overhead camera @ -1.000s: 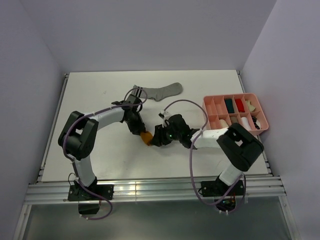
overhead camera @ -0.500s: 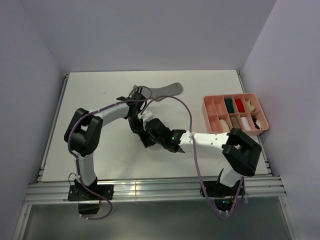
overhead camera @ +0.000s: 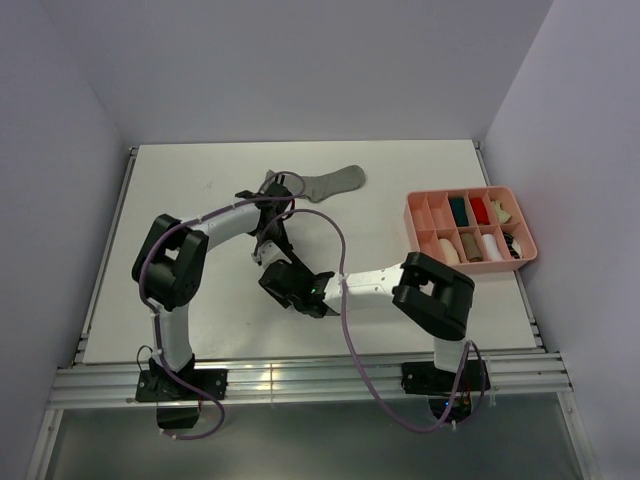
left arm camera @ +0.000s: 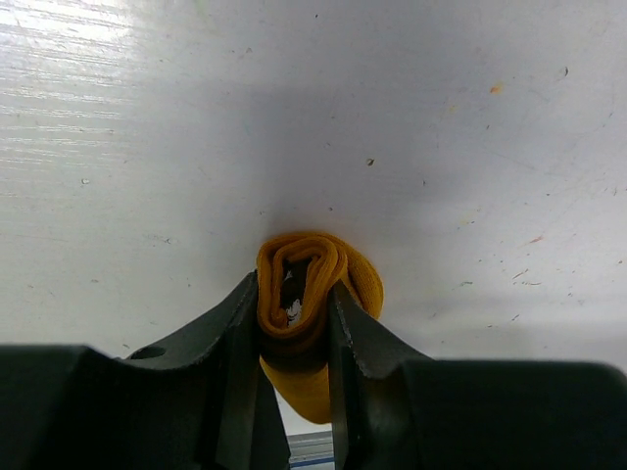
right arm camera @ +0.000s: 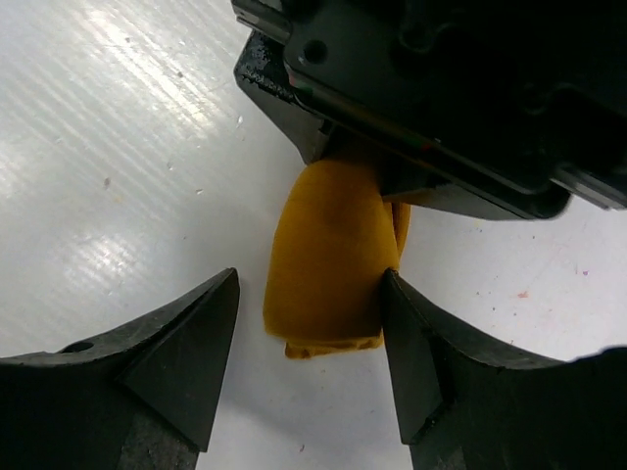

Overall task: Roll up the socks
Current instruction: Pick up the sock at the center of the board.

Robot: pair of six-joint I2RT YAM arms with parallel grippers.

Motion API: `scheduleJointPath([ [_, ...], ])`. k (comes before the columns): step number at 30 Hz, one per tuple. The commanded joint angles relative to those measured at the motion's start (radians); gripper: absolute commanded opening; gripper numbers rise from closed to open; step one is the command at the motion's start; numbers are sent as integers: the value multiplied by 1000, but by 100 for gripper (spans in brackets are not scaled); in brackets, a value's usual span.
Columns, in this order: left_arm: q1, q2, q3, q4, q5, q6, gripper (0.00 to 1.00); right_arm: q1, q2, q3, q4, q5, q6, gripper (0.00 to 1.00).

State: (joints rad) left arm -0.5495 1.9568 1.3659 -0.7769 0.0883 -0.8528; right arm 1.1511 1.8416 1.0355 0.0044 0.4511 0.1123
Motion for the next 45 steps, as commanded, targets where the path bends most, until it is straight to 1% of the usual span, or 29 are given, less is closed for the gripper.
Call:
scheduleJointPath([
  [1,-6,53,-10,-56,-47,32,24,19,59,46,8,58,-23,66],
  [4,-6,56,-10,-56,-33,37,24,24,103,55,6,67,-29,65],
  [6,-7,56,-16,-53,-30,40,24,27,126,48,14,70,-30,63],
  [8,-7,54,-21,-48,-19,41,24,25,143,34,16,67,-23,57],
  [10,-7,53,-30,-38,-10,46,24,27,150,15,17,55,-16,54],
  [11,-7,48,-34,-32,-4,49,25,27,156,8,16,49,-11,49],
  [12,-6,44,-37,-18,17,58,31,27,159,2,6,46,-5,45],
  [13,-7,42,-37,-12,24,61,34,25,160,-11,3,37,0,39],
  [14,-6,34,-34,-9,28,63,41,24,159,-21,3,28,10,24],
  [16,-4,21,-30,4,31,63,45,19,148,-52,-18,5,26,8],
  [17,-1,2,-22,7,30,61,50,16,125,-66,-21,-3,42,0],
  [19,9,-19,-13,17,33,55,55,13,88,-119,-20,-37,58,0],
  [20,16,-42,-1,22,39,54,60,9,47,-136,-17,-82,70,0],
  [22,43,-80,21,31,56,43,64,6,-19,-189,-9,-126,81,0],
  [23,65,-93,48,34,59,38,69,2,-39,-201,-15,-164,90,0],
  [26,104,-134,142,18,-1,44,73,-2,-122,-239,-35,-222,108,0],
  [28,124,-159,191,7,-56,50,75,-8,-191,-261,-46,-241,118,0],
  [30,161,-173,254,-2,-73,61,75,-20,-237,-264,-76,-258,127,0],
  [31,190,-191,286,-7,-84,63,75,-28,-287,-264,-87,-268,130,0],
  [33,221,-217,298,5,-84,73,75,-66,-343,-265,-116,-301,132,0],
  [34,236,-260,291,16,-84,77,74,-85,-395,-262,-127,-316,132,0],
  [36,282,-317,263,68,-84,93,74,-128,-448,-252,-165,-328,129,0],
  [37,308,-385,222,85,-84,101,73,-170,-502,-246,-178,-330,115,0],
  [38,321,-424,194,129,-122,127,73,-195,-527,-232,-205,-330,107,0],
  [39,330,-461,167,148,-134,139,73,-220,-571,-223,-219,-322,98,0],
  [40,347,-540,110,171,-145,155,73,-270,-590,-213,-236,-315,77,0],
  [42,359,-622,50,224,-171,187,73,-322,-637,-183,-277,-295,49,0],
  [43,370,-700,-2,235,-176,199,74,-377,-651,-174,-287,-269,21,0],
  [45,373,-762,-34,226,-200,207,76,-434,-688,-148,-310,-230,-2,0],
])
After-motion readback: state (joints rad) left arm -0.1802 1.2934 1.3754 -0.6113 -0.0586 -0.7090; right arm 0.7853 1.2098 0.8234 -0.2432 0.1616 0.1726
